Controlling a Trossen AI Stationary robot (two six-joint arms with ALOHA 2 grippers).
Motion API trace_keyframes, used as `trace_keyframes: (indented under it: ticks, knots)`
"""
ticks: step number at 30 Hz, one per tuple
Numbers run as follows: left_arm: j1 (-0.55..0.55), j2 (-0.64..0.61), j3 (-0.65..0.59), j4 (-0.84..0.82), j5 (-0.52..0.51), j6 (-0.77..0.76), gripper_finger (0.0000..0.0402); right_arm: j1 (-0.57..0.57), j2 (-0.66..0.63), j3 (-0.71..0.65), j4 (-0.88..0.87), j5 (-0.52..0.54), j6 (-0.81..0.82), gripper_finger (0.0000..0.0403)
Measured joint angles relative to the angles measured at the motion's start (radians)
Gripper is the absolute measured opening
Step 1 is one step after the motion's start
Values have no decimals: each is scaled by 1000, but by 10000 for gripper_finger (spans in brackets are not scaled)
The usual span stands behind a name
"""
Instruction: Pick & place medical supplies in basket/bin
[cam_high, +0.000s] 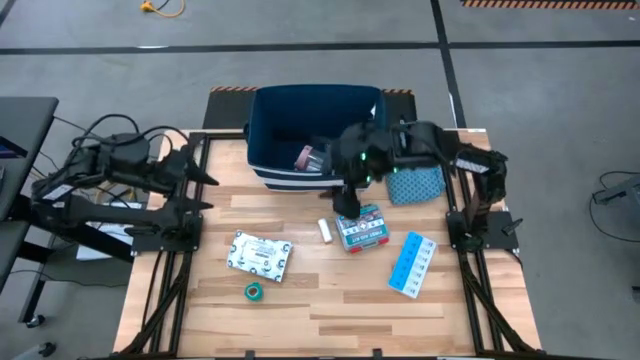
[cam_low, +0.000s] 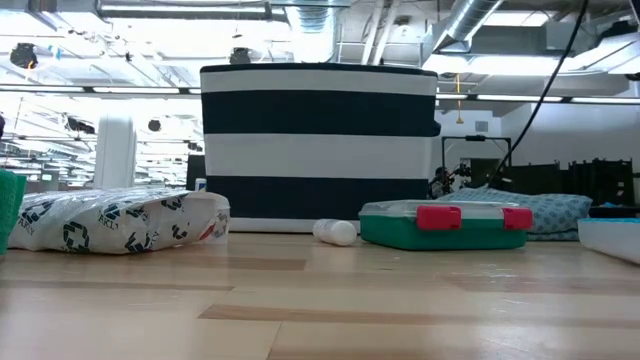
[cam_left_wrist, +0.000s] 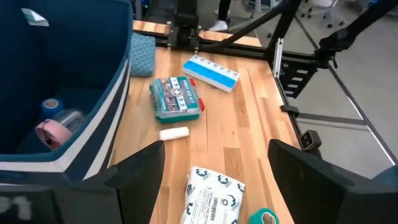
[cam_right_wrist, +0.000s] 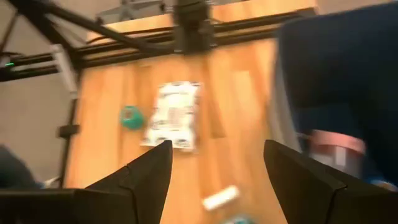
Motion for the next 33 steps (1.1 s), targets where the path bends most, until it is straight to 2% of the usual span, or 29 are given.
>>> trace_keyframes:
  ticks: [3,7,11,16,21,25,28,33]
  knots:
    - [-44,0,-41,65,-14,0,276,84,-1,-20,54,41,59,243]
    - [-114,0,-125,151,-15,-4,276,203,1,-89,99,186,143,235]
    - [-200,-2,-211,215,-15,-66,276,304,1,-161,113,322,235,225]
    - [-362,-6,-311,333,-30,-183,276,385,1,-241,166,392,358,214]
    - [-570,17,-386,465,-169,-282,276,434,1,-306,234,420,415,208]
    - [-727,75,-407,503,-338,-336,276,452,2,-337,228,420,448,208]
    - [-815,140,-411,502,-429,-394,276,460,0,-356,234,422,449,209]
    - [-890,236,-411,534,-459,-453,276,467,1,-377,231,418,449,208]
